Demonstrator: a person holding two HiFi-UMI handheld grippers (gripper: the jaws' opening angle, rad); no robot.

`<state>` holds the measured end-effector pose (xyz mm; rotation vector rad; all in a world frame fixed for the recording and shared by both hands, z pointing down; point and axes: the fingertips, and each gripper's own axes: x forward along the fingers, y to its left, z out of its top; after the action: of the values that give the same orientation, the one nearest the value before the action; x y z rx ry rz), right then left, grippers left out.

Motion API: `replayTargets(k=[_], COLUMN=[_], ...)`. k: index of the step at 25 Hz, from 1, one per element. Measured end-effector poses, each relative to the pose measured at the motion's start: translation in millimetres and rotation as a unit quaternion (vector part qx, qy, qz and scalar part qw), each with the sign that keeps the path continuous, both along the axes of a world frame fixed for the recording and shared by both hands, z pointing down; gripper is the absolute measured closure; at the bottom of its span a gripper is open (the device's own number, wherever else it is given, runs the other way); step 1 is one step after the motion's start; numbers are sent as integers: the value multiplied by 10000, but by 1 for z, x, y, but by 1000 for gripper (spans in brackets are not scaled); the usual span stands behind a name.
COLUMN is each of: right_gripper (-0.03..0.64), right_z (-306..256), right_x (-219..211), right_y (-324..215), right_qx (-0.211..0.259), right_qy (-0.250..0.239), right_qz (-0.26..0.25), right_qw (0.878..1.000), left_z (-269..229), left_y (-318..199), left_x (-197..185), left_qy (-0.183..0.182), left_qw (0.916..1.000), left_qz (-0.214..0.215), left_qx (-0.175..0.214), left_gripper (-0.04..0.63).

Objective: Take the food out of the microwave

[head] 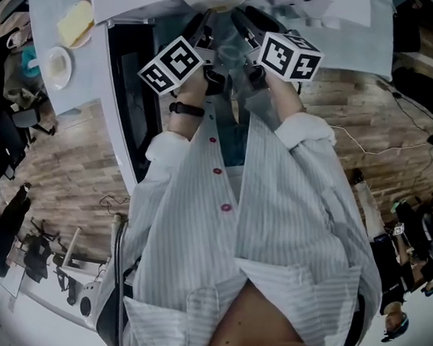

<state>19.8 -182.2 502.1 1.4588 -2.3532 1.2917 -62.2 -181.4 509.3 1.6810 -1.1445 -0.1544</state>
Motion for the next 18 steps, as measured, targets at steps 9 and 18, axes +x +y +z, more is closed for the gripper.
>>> replayTargets(k=[9, 18], right_gripper=[463, 465], right_z=[15, 18], right_x=[-4, -8], right_y=[-11, -20], right_qx=[-169, -240], right_qy=[-119, -262], right_qz=[101, 118], right_qw=[9997, 9993], left_z=[16, 15], left_y=[-8, -18], left_x=[-8, -6], left_qy=[296, 464], left_qw=[9988, 9976], left_qz=[-264, -347], left_qx=[-281, -369], left_gripper=[442, 442])
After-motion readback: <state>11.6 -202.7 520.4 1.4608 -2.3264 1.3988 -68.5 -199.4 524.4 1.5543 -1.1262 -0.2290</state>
